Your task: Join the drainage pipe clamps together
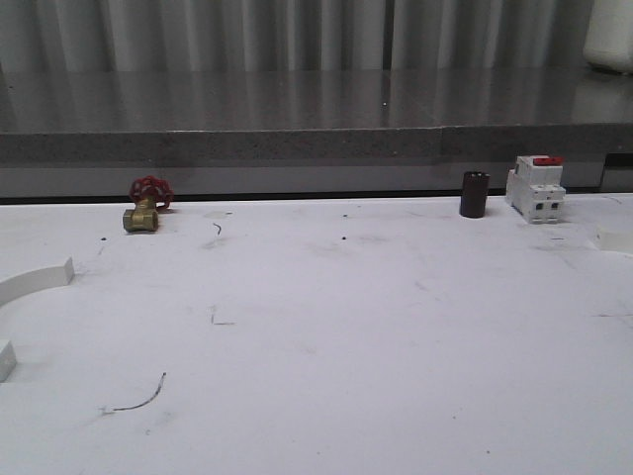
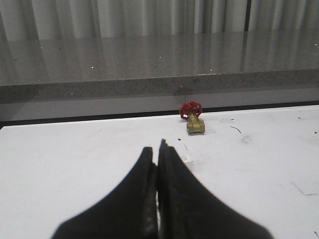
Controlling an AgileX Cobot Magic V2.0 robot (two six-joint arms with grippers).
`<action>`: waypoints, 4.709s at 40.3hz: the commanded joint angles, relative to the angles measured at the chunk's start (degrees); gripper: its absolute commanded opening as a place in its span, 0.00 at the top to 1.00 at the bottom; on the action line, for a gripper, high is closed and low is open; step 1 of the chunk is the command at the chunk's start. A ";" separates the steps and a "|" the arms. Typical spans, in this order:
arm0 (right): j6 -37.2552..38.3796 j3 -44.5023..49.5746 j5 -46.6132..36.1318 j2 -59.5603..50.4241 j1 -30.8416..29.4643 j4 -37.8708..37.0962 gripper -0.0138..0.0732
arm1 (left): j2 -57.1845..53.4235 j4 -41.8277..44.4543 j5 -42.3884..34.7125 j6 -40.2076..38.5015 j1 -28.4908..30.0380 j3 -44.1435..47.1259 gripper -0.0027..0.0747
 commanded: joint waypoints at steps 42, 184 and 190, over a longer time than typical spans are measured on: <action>-0.37 -0.19 -8.19 -0.97 -0.35 -3.55 0.92 | -0.76 -0.48 -4.86 0.08 0.19 0.13 0.99; -0.32 -34.39 4.95 22.73 -0.35 5.38 0.09 | 101.61 -10.81 27.89 7.61 4.22 -60.40 0.21; -0.32 -34.39 4.95 22.73 -0.35 5.38 0.09 | 102.21 -10.82 28.07 7.61 4.22 -60.98 0.35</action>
